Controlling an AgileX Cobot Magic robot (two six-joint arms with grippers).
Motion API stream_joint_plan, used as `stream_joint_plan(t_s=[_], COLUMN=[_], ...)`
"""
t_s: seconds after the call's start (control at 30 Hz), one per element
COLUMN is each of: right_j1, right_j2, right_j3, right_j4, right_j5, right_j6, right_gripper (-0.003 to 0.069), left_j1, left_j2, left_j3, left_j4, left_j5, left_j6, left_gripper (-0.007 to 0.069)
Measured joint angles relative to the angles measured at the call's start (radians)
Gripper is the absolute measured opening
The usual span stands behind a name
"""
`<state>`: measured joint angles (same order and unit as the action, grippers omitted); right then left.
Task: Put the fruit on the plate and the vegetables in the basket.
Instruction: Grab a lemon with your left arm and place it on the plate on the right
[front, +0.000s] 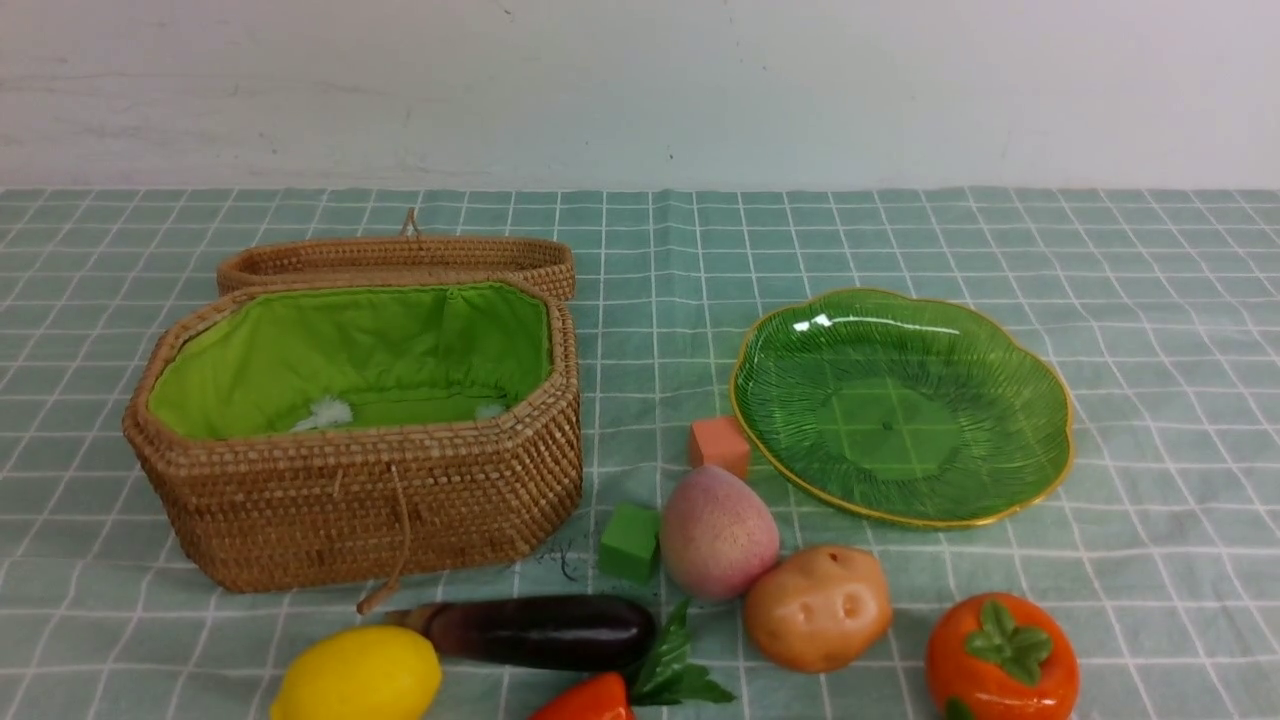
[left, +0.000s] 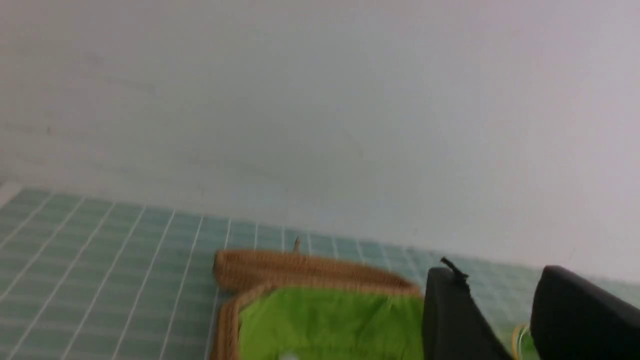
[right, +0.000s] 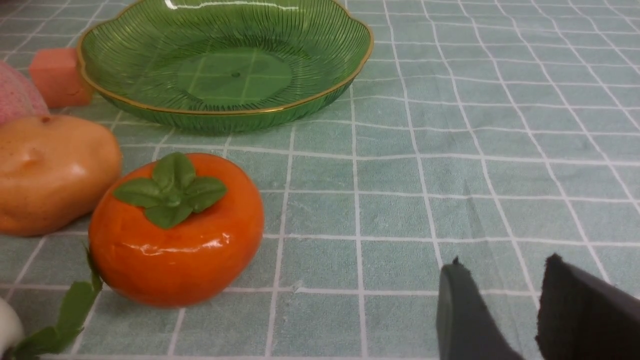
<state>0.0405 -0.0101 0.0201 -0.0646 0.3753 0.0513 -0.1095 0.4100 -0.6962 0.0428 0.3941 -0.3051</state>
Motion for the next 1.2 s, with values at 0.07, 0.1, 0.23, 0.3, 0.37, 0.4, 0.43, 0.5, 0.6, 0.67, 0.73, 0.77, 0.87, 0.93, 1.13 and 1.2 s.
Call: stream_joint_plan(t_s=[0.07, 0.1, 0.23, 0.3, 0.37, 0.4, 0.43, 0.5, 0.6, 0.67, 0.73, 0.77, 0.87, 0.93, 1.13, 1.2], right_j1=[0.000, 0.000, 0.000, 0.000, 0.000, 0.000, 0.000, 0.000, 0.000, 0.000, 0.000, 0.000, 0.000, 0.000, 0.000, 0.000], right_j2=[0.000, 0.000, 0.000, 0.000, 0.000, 0.000, 0.000, 0.000, 0.000, 0.000, 0.000, 0.000, 0.000, 0.000, 0.000, 0.000], right_j3=[0.000, 0.000, 0.000, 0.000, 0.000, 0.000, 0.000, 0.000, 0.000, 0.000, 0.000, 0.000, 0.000, 0.000, 0.000, 0.000], right_j4=[0.000, 0.000, 0.000, 0.000, 0.000, 0.000, 0.000, 0.000, 0.000, 0.000, 0.000, 0.000, 0.000, 0.000, 0.000, 0.000], right_j5=[0.000, 0.000, 0.000, 0.000, 0.000, 0.000, 0.000, 0.000, 0.000, 0.000, 0.000, 0.000, 0.000, 0.000, 0.000, 0.000], right_j6=[0.000, 0.000, 0.000, 0.000, 0.000, 0.000, 0.000, 0.000, 0.000, 0.000, 0.000, 0.000, 0.000, 0.000, 0.000, 0.000], right_gripper=[0.0240, 0.0240, 0.0240, 0.0240, 0.0240, 0.0240, 0.0240, 0.0240, 0.0240, 0.0240, 0.0240, 0.0240, 0.0240, 0.0240, 0.0240, 0.0240], left_j1=[-0.016, -0.023, -0.031, -0.043, -0.075, -0.097, -0.126, -0.183, -0.228, -0.250, -0.276, -0.278, -0.307, -0.324, -0.369, -0.379], left_j2=[0.063, 0.091, 0.185, 0.223, 0.272, 0.292, 0.324, 0.397, 0.491, 0.551, 0.617, 0.629, 0.697, 0.722, 0.745, 0.757], left_j3=[-0.019, -0.020, -0.021, -0.021, -0.021, -0.021, -0.021, -0.021, -0.021, -0.021, -0.021, -0.021, -0.021, -0.021, -0.024, -0.024], left_j4=[0.025, 0.036, 0.043, 0.045, 0.046, 0.047, 0.047, 0.047, 0.047, 0.047, 0.048, 0.048, 0.049, 0.051, 0.062, 0.082], left_j5=[0.053, 0.068, 0.100, 0.117, 0.153, 0.173, 0.197, 0.249, 0.309, 0.334, 0.354, 0.357, 0.360, 0.360, 0.350, 0.326], left_j6=[-0.001, -0.001, -0.003, -0.006, -0.006, -0.006, -0.006, -0.005, -0.002, 0.007, 0.036, 0.042, 0.113, 0.173, 0.305, 0.347], left_gripper=[0.0239, 0.0239, 0.0239, 0.0239, 0.0239, 0.0239, 0.0239, 0.0239, 0.0239, 0.0239, 0.0239, 0.0239, 0.0239, 0.0239, 0.0278, 0.0334])
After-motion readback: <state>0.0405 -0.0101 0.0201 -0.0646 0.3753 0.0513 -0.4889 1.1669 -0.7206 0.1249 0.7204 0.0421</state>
